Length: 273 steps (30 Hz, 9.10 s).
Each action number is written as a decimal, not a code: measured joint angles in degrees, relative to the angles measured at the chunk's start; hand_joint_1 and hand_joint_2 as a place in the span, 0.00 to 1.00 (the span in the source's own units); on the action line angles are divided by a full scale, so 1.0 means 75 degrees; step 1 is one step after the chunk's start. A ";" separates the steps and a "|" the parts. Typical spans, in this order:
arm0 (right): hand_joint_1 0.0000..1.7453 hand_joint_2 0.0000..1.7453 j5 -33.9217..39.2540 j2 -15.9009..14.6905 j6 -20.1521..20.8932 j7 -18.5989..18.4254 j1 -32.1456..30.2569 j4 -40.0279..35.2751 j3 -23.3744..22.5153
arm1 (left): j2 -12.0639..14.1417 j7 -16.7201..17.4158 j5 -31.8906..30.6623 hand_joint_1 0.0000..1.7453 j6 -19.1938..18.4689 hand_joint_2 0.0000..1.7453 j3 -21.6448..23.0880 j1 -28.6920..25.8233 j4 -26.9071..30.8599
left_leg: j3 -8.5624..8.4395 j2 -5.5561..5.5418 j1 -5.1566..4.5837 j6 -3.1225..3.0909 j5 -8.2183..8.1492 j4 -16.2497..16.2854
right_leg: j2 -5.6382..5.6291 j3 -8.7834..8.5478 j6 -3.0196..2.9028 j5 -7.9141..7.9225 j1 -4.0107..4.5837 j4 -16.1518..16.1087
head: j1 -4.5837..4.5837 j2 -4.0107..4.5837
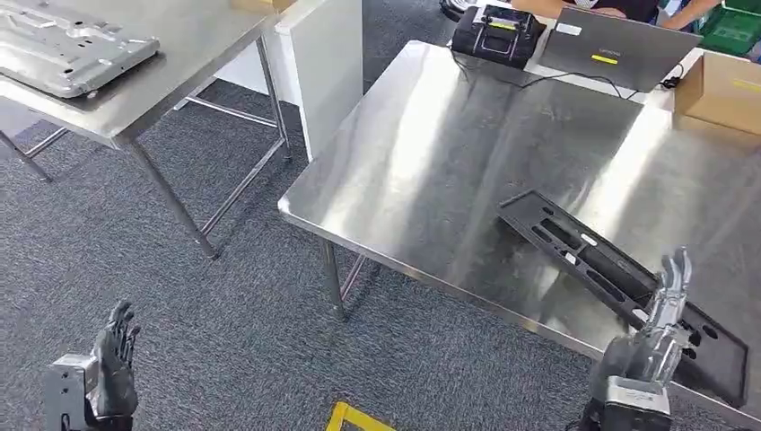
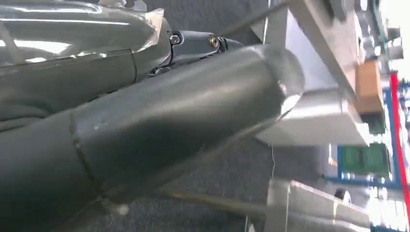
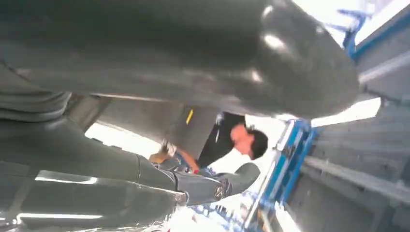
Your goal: Take the parts from the cabinet and place them on the table.
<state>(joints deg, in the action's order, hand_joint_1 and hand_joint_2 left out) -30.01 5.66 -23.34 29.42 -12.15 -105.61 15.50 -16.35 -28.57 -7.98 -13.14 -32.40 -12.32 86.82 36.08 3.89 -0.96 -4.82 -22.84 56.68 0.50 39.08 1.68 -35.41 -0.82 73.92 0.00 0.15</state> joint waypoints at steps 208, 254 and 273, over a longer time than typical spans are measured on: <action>0.00 0.00 -0.1830 -0.0414 -0.0161 -0.6860 0.2145 1.2706 -0.1303 | 0.0292 0.5042 -0.5671 0.00 0.7125 0.00 -0.4485 0.2147 -0.9405 | -0.0507 -0.0238 0.0202 0.0545 -0.0566 0.0168 | 0.0769 -0.1505 0.0051 0.0887 0.0085 -0.2388 | 0.0035 0.0000; 0.00 0.00 -0.1926 -0.0425 -0.0239 -0.6860 0.2084 1.2709 -0.1329 | 0.0339 0.4503 -0.6778 0.00 0.7131 0.00 -0.5886 0.2419 -0.9547 | -0.0329 -0.1472 0.0164 0.0471 -0.0303 0.0121 | -0.0337 -0.1308 -0.0009 0.0920 0.0124 -0.2288 | 0.0096 0.0000; 0.00 0.00 -0.1914 -0.0408 -0.0263 -0.6866 0.2084 1.2706 -0.1478 | 0.0429 0.4302 -0.6939 0.00 0.7134 0.00 -0.6020 0.2475 -0.9620 | -0.0393 -0.0531 0.0201 0.0275 -0.0378 0.0136 | 0.0068 -0.0916 0.0070 0.0278 0.0018 -0.1281 | 0.0058 0.0000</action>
<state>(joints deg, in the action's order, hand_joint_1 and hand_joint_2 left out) -44.37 2.60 -25.31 -22.08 3.48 -10.32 4.41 -13.14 3.69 -60.02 40.37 -77.55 6.24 14.67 33.14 -0.09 0.55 -2.75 -25.68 57.70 1.01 32.21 2.21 -33.33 -0.69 64.32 0.44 0.15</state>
